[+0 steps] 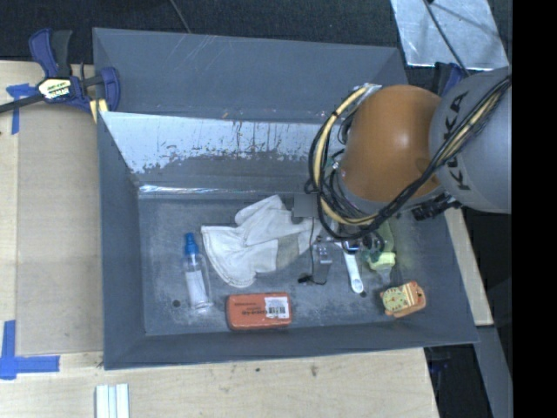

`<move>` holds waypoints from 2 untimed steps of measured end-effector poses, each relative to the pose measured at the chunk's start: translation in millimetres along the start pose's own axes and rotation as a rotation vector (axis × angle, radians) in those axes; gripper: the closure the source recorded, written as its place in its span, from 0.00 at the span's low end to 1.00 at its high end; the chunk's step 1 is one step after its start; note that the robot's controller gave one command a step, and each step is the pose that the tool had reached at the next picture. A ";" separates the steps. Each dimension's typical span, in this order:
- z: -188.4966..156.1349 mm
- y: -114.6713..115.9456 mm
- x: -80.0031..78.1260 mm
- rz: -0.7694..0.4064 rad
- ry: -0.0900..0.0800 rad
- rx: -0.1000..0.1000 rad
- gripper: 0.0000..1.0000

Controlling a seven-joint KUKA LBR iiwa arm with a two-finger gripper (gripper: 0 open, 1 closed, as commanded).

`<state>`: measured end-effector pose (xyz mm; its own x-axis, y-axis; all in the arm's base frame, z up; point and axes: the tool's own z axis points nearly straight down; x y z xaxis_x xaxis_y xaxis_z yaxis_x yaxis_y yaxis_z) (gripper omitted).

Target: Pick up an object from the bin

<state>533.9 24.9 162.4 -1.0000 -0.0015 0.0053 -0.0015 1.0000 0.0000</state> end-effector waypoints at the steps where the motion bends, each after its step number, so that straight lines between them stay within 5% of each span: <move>1: -4.4 0.1 -1.8 0.000 -0.008 0.000 0.00; 2: 21.3 5.7 -10.8 -0.072 -0.014 0.001 0.00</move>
Offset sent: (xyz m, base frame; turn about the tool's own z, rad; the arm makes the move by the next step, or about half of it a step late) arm 0.0239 0.0205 -0.0875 -0.2377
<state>544.5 30.6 141.1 -0.9972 -0.0739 -0.0085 -0.0738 0.9973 -0.0008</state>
